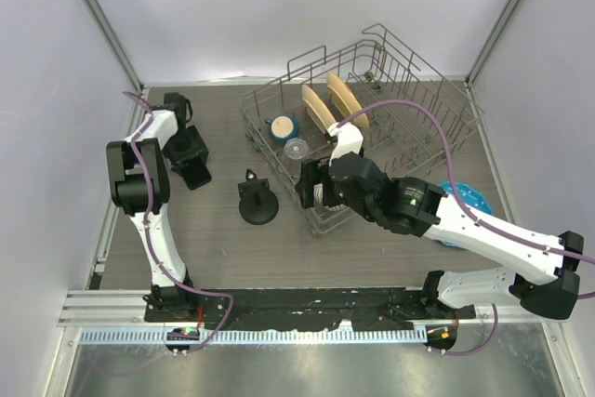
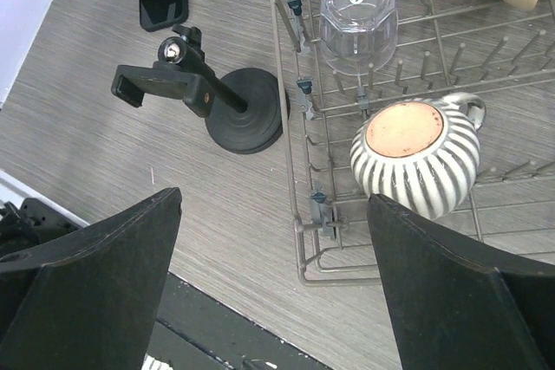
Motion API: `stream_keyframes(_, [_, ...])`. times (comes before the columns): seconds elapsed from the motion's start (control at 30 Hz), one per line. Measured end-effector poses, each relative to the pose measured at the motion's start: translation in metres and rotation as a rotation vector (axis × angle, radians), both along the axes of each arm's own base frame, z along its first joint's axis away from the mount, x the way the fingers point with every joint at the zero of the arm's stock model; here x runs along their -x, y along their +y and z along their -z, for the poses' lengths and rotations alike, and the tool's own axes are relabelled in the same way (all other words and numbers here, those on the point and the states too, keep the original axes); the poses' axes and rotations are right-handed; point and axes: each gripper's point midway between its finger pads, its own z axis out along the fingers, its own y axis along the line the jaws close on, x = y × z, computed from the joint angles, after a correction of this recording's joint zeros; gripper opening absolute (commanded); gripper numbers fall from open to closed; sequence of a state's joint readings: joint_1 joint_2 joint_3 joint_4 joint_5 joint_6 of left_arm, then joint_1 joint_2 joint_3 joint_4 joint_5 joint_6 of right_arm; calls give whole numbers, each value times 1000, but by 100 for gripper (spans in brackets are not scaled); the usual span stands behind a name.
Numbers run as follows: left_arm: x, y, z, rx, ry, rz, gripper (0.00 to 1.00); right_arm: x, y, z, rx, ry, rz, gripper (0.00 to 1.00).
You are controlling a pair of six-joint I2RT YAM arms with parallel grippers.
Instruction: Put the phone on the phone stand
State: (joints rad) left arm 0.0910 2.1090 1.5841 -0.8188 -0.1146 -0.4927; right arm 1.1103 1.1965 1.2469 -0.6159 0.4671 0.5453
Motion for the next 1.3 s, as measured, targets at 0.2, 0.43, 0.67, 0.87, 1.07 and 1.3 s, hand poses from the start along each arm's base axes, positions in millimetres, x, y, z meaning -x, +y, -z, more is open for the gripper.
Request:
stream_keyframes(0.2, [0, 0, -1, 2, -11, -6, 15, 2, -5, -12, -30, -13, 4, 96])
stream_keyframes(0.43, [1, 2, -5, 7, -62, -50, 0, 2, -4, -14, -32, -13, 4, 96])
stream_keyframes(0.67, [19, 0, -42, 33, -144, -103, 0, -1, 6, 0, 18, 2, -21, 95])
stream_keyframes(0.87, [17, -9, -135, 80, -421, -95, 0, -3, 29, 12, 36, 9, -90, 95])
stream_keyframes(1.07, [29, -30, -215, 170, -709, -28, 0, -8, 64, -5, -18, -51, -203, 93])
stream_keyframes(1.3, [43, -67, -261, 290, -893, 94, 1, -30, 119, -35, -92, -153, -270, 91])
